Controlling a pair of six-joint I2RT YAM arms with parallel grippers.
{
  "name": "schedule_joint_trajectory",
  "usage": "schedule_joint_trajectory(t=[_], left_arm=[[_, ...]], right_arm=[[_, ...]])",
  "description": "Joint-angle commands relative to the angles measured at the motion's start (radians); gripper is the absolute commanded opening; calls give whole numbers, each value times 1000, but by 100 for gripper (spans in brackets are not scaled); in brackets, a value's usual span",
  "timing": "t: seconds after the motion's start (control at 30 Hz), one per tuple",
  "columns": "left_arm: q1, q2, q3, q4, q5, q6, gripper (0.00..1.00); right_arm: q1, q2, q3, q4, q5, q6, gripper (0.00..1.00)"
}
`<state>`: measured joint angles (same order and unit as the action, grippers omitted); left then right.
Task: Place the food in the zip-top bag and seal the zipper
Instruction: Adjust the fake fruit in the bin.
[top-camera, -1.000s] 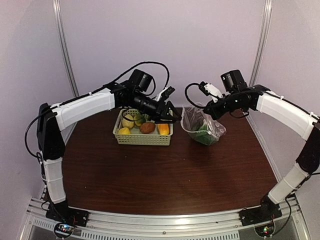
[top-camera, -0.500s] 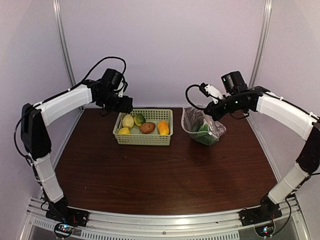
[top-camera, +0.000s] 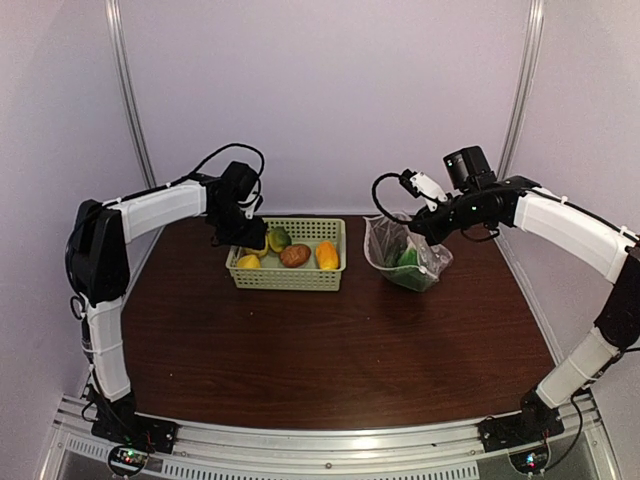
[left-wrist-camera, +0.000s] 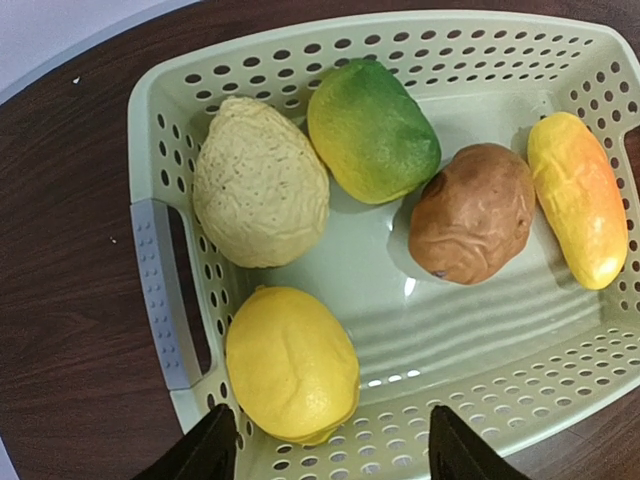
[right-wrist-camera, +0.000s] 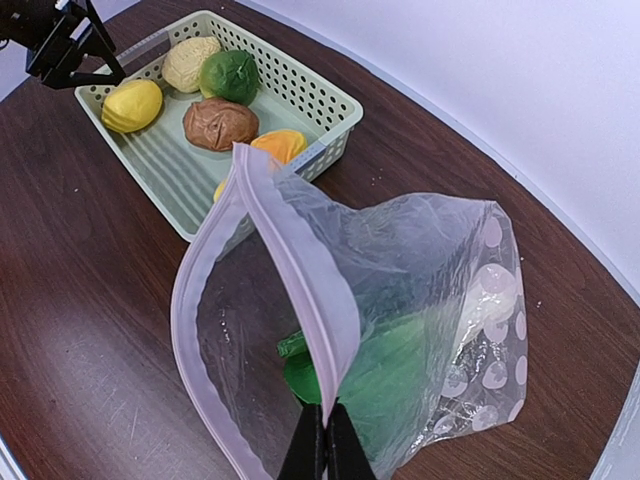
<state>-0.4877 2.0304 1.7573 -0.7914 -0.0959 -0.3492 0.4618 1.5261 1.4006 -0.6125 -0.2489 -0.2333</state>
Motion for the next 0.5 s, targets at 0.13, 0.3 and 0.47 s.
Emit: schedule_joint_trajectory(t=[0.13,0.3,0.47], left_arm=[[3,64,13,-46,-75,-39,64],[3,104,22,-51,-99,-39,56],[3,147,34,-52,-83,-39,49]], right_arm=[[-6,-29,-15,17,-16,-4,0],[-7,-26,-11,12,-31,-4,0],[-6,-24,-9,10,-34,-3,0]])
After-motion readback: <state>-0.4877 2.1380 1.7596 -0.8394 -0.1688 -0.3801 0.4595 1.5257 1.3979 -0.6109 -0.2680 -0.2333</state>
